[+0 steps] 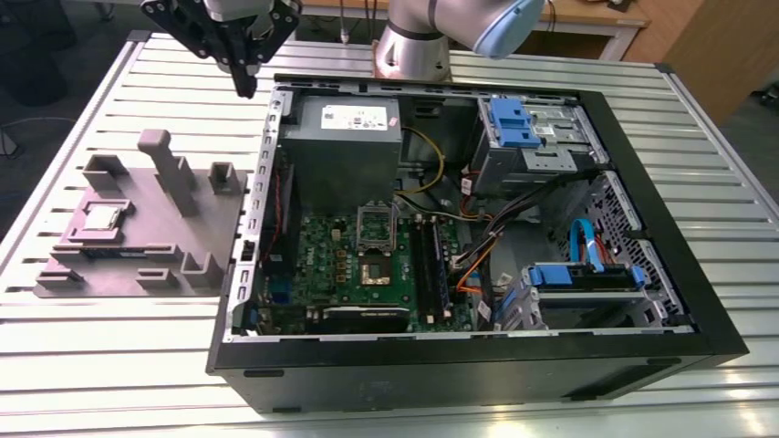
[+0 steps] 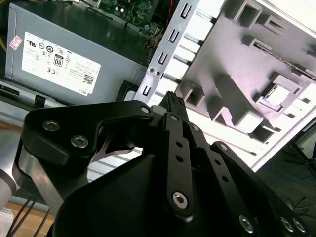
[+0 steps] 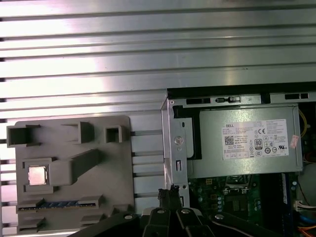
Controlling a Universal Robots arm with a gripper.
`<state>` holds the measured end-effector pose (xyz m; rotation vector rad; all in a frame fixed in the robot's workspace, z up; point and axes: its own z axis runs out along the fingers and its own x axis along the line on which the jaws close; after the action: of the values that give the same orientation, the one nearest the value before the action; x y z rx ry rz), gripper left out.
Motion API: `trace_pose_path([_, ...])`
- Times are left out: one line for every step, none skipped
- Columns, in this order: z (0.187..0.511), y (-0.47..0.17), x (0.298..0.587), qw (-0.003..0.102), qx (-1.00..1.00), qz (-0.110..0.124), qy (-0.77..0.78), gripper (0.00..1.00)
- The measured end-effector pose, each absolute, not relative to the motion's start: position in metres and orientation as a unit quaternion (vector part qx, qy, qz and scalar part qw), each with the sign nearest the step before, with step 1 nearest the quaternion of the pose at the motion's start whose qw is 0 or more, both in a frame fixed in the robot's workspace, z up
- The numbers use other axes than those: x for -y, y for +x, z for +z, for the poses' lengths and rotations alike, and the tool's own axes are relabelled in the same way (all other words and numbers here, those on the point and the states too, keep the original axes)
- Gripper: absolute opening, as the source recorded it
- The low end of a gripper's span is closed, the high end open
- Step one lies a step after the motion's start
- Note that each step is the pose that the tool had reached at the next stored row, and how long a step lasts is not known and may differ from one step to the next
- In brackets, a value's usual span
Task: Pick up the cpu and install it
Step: 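Reach for the cpu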
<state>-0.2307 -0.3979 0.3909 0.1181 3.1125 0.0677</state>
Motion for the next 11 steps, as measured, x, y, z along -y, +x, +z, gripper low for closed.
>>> trace_pose_path([0.3909,-0.2309,0.3979,0.013,-0.999,0.022,0.038,0.1])
trace_pose_path([0.3909,-0.231,0.3979,0.013,-0.999,0.022,0.038,0.1])
trace_pose_path([0.3909,-0.2313,0.3979,0.013,-0.999,0.022,0.038,0.1])
trace_pose_path([0.3909,-0.2315,0.3979,0.013,-0.999,0.022,0.038,0.1])
trace_pose_path([0.3909,-0.2317,0.3979,0.013,-0.999,0.022,0.038,0.1])
trace_pose_path([0.3909,-0.232,0.3979,0.013,-0.999,0.022,0.038,0.1])
trace_pose_path([0.3908,-0.2323,0.3979,0.013,-0.999,0.022,0.038,0.1])
trace_pose_path([0.3908,-0.2324,0.3979,0.013,-0.999,0.022,0.038,0.1])
trace_pose_path([0.3908,-0.2326,0.3979,0.013,-0.999,0.022,0.038,0.1])
trace_pose_path([0.3908,-0.2328,0.3979,0.013,-0.999,0.022,0.038,0.1])
trace_pose_path([0.3908,-0.233,0.3979,0.013,-0.999,0.022,0.038,0.1])
